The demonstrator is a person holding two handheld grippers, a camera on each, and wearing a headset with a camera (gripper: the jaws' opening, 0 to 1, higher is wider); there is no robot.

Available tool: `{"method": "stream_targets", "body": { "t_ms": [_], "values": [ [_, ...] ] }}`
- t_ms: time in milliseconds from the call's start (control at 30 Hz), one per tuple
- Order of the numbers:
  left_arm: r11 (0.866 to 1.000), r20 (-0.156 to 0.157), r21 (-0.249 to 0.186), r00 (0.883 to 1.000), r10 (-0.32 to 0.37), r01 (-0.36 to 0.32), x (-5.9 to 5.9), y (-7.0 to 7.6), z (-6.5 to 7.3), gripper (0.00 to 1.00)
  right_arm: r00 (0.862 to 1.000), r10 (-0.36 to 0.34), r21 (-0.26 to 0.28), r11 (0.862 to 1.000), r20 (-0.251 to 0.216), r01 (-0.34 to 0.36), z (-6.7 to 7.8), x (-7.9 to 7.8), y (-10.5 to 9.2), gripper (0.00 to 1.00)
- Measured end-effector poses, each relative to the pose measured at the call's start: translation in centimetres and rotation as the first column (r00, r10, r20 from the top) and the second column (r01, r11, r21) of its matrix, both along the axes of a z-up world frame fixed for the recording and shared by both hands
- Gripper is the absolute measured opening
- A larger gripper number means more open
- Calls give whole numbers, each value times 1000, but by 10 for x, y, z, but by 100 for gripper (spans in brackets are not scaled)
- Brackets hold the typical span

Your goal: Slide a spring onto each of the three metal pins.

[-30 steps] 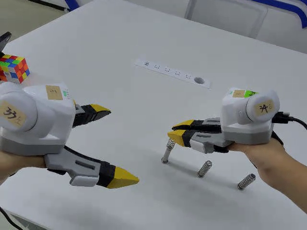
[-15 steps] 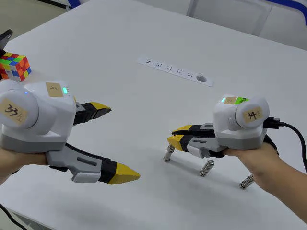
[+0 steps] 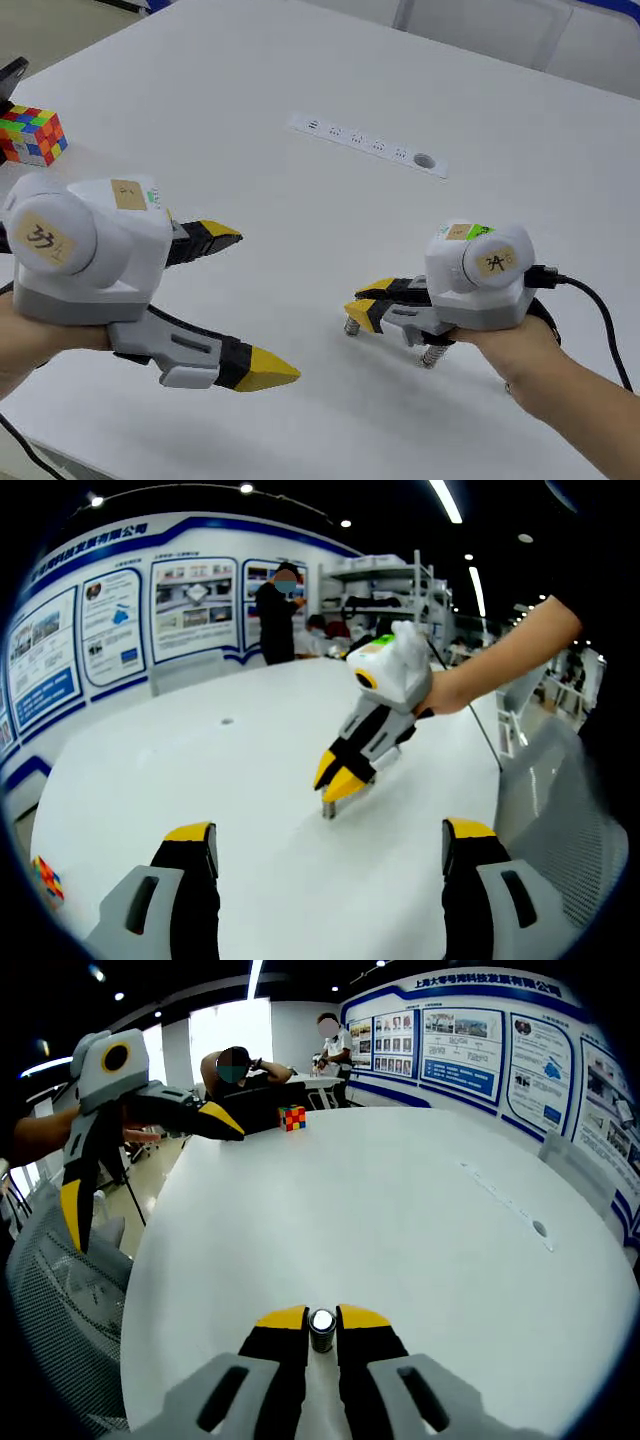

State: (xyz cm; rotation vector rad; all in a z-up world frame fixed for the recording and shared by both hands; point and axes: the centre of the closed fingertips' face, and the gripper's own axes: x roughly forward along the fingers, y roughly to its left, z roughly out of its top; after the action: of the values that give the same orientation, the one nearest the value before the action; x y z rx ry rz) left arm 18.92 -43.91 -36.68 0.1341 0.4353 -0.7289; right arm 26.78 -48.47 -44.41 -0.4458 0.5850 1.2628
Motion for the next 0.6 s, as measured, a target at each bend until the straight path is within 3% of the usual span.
{"method": "stream_targets", "body": {
  "t_ms": [233, 333, 467, 533, 600],
  "values": [
    [1000, -1, 4, 1000, 2, -2, -1, 1, 0, 95, 1000, -1, -10, 1000, -8, 1, -2, -2, 0, 12],
    [1000, -1, 7, 1000, 0, 0, -2, 0, 1, 95, 1000, -13, -14, 1000, -9, 13, -1, -1, -2, 19],
    [1000, -4, 0, 1000, -4, 4, -2, -3, 3, 95, 1000, -13, 5, 1000, 0, 13, 9, -1, -4, 20],
    [999, -9, -40, 1000, -3, 2, -2, -7, 7, 95, 1000, -22, 21, 1000, -2, 22, 15, 0, -6, 20],
    [999, -7, -42, 1000, -1, 1, -1, -8, 9, 96, 1000, -27, 32, 999, 1, 27, 22, 0, -9, 21]
  ]
}}
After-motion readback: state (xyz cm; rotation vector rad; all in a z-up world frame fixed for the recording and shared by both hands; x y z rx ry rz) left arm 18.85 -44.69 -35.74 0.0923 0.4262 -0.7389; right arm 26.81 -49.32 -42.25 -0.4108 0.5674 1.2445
